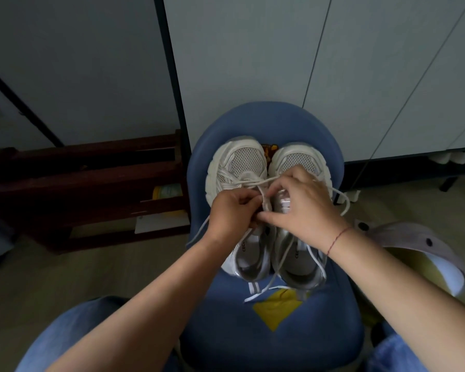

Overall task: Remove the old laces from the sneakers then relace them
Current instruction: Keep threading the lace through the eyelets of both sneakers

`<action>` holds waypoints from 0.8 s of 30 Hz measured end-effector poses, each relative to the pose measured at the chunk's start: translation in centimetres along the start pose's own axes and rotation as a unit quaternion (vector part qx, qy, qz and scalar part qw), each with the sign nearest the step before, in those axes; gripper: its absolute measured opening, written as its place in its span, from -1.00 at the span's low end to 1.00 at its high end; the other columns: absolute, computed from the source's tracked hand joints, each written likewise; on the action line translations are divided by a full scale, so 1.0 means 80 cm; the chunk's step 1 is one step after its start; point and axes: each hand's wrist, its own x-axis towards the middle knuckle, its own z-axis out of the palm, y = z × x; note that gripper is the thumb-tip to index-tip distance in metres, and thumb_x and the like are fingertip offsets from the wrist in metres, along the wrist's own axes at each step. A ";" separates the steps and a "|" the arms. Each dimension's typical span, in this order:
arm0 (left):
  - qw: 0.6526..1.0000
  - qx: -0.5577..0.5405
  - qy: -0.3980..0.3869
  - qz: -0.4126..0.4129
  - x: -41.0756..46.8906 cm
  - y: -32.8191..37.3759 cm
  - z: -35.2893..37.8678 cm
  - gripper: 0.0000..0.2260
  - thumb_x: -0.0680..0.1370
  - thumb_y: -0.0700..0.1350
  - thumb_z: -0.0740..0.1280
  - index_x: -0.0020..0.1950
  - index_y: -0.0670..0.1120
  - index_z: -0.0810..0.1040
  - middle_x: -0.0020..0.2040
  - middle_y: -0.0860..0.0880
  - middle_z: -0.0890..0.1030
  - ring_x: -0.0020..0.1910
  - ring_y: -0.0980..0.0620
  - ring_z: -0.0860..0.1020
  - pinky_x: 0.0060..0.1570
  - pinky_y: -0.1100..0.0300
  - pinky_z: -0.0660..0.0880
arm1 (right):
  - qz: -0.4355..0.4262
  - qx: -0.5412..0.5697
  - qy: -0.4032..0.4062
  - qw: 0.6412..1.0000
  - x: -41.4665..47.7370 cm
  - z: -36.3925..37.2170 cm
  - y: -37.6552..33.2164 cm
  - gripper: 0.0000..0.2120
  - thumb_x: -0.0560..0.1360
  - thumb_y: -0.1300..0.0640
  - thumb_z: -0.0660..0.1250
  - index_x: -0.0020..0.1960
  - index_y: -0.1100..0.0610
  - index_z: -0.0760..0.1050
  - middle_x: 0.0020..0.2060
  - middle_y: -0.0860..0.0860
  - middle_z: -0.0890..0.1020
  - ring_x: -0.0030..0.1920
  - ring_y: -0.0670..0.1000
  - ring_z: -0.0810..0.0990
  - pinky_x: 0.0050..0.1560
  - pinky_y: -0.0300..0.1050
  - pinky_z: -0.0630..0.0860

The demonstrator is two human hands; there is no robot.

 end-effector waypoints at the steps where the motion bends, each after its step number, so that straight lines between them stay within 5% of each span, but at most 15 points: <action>1: 1.000 -0.001 0.002 0.000 0.000 0.000 0.001 -0.74 0.59 -0.29 0.32 -0.23 -0.04 0.64 -0.45 0.06 0.60 -0.51 0.16 0.52 -0.47 0.31 0.47 | 0.004 -0.042 0.005 0.999 -0.003 0.002 0.000 -0.66 0.23 -0.18 0.51 -0.14 -0.05 0.51 -0.06 -0.12 0.38 0.03 -0.05 0.46 0.18 0.02 0.37; 7: 1.000 0.008 0.028 0.007 -0.005 -0.001 0.003 -0.76 0.58 -0.26 0.34 -0.25 -0.05 0.66 -0.42 -0.02 0.63 -0.43 0.06 0.57 -0.37 0.23 0.49 | -0.005 -0.024 0.069 0.997 -0.005 0.012 0.007 -0.90 0.31 0.06 0.53 -0.25 0.07 0.66 -0.06 0.00 0.54 -0.03 0.09 0.57 0.04 0.08 0.47; 13: 0.995 0.054 0.068 0.043 -0.029 0.002 -0.015 -0.70 0.56 -0.25 0.37 -0.35 -0.01 0.64 -0.45 -0.05 0.62 -0.43 0.04 0.57 -0.31 0.13 0.54 | 0.002 0.017 0.101 0.995 -0.008 0.015 0.011 -0.93 0.34 0.13 0.52 -0.29 0.06 0.65 0.00 0.01 0.52 -0.03 0.09 0.57 0.00 0.09 0.52; 19: 0.983 0.125 -0.108 -0.082 -0.065 0.008 -0.060 -0.85 0.53 -0.34 0.38 -0.24 -0.21 0.65 -0.42 -0.07 0.62 -0.48 0.12 0.57 -0.44 0.34 0.48 | -0.025 0.012 0.126 0.992 -0.012 0.015 0.010 -0.93 0.32 0.14 0.53 -0.28 0.07 0.64 -0.28 -0.07 0.46 -0.26 0.02 0.53 -0.17 0.02 0.53; 24: 0.890 0.257 -0.333 -0.174 -0.084 -0.005 -0.074 -0.90 0.56 -0.25 0.36 -0.01 -0.25 0.66 -0.27 -0.06 0.68 -0.35 0.12 0.63 -0.31 0.35 0.53 | -0.028 0.008 0.108 0.994 -0.012 0.012 0.010 -0.92 0.36 0.09 0.49 -0.29 0.03 0.63 -0.44 -0.10 0.53 -0.30 -0.04 0.52 -0.11 0.03 0.51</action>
